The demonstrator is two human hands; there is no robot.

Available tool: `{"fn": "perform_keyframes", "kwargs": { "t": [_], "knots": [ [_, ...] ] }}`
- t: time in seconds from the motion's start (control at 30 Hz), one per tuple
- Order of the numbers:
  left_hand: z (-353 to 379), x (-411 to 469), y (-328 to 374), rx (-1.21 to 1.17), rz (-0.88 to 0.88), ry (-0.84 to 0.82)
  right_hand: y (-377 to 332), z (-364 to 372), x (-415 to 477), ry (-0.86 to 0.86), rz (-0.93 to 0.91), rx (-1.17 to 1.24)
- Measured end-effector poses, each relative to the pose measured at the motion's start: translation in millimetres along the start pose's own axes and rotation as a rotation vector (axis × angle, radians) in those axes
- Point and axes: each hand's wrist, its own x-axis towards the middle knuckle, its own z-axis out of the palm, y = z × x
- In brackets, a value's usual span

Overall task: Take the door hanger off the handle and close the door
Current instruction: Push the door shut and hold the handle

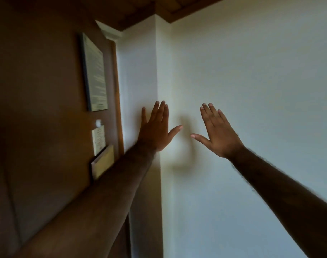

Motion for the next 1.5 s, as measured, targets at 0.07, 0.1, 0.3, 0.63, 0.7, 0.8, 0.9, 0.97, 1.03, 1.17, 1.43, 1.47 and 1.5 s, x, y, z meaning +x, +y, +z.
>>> {"fn": "perform_keyframes", "kwargs": {
  "t": [0.07, 0.1, 0.3, 0.63, 0.7, 0.8, 0.9, 0.97, 1.03, 1.17, 1.43, 1.47, 1.5],
  "knots": [
    [-21, -6, -10, 0.077, 0.024, -0.057, -23, 14, -4, -0.006, -0.068, 0.087],
    [-32, -11, -14, 0.105, 0.028, -0.090, -37, 25, -8, -0.014, -0.108, 0.124],
    [-104, -55, -29, 0.243, -0.040, -0.330, -156, 94, -44, -0.062, -0.282, 0.460],
    [-165, -237, -75, 0.740, 0.035, -0.757, -312, 188, -202, -0.239, -0.486, 0.846],
    [-158, -258, -88, 0.907, 0.131, -0.840, -329, 202, -231, -0.301, -0.498, 0.879],
    [-150, -270, -102, 1.067, 0.255, -0.855, -350, 218, -268, -0.366, -0.549, 0.898],
    [-146, -274, -113, 1.129, 0.263, -0.880, -376, 228, -297, -0.392, -0.527, 0.949],
    [-142, -278, -124, 1.143, 0.260, -0.870, -395, 234, -314, -0.450, -0.522, 0.945],
    [-143, -282, -134, 1.139, 0.273, -0.836, -408, 236, -327, -0.493, -0.472, 0.946],
    [-148, -290, -167, 1.166, 0.260, -0.817, -442, 240, -318, -0.573, -0.398, 0.924],
    [-144, -318, -267, 1.159, 0.119, -0.612, -541, 241, -289, -0.733, -0.285, 0.940],
    [-142, -322, -282, 1.143, 0.085, -0.576, -554, 241, -280, -0.748, -0.294, 0.935],
    [-140, -326, -296, 1.128, 0.058, -0.539, -566, 241, -270, -0.768, -0.301, 0.929]
  ]
}}
